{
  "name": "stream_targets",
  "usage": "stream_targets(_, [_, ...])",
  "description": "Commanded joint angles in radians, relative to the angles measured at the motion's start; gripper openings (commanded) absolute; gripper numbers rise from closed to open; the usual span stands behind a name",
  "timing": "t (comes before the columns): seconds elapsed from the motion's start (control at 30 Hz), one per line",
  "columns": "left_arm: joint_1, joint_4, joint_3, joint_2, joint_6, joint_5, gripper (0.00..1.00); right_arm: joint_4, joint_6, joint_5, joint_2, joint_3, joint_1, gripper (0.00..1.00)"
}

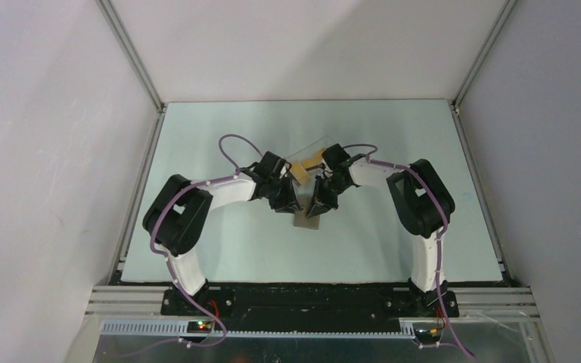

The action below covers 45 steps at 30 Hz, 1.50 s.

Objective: Put the credit cards into the card holder
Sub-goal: Close the card holder at the center of the board.

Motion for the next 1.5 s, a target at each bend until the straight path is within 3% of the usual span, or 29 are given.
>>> stream_targets(0.0, [-0.029,0.024,0.030,0.032,0.024,-0.005,0.31,-0.034,-0.018,0.042,0.051,0.017,0.016,0.02])
stream_targets(0.3, [-0.039,0.019,0.045,0.034,0.011,-0.014,0.41,-0.053,-0.031,0.053,0.058,0.023,0.019,0.01])
stream_targets(0.63, [-0.047,-0.053,0.065,0.026,0.020,-0.087,0.36,-0.055,-0.036,0.047,0.057,0.023,0.020,0.01])
stream_targets(0.9, [-0.049,-0.071,0.083,-0.072,0.018,-0.071,0.45,-0.057,-0.042,0.029,0.015,0.023,0.013,0.02])
stream_targets(1.17, [-0.044,-0.215,0.148,-0.113,0.095,-0.202,0.36,-0.059,-0.045,0.012,-0.005,0.037,0.005,0.03])
stream_targets(1.47, [-0.047,-0.251,0.157,-0.048,0.144,-0.222,0.22,-0.065,-0.053,0.007,0.006,0.037,0.007,0.03])
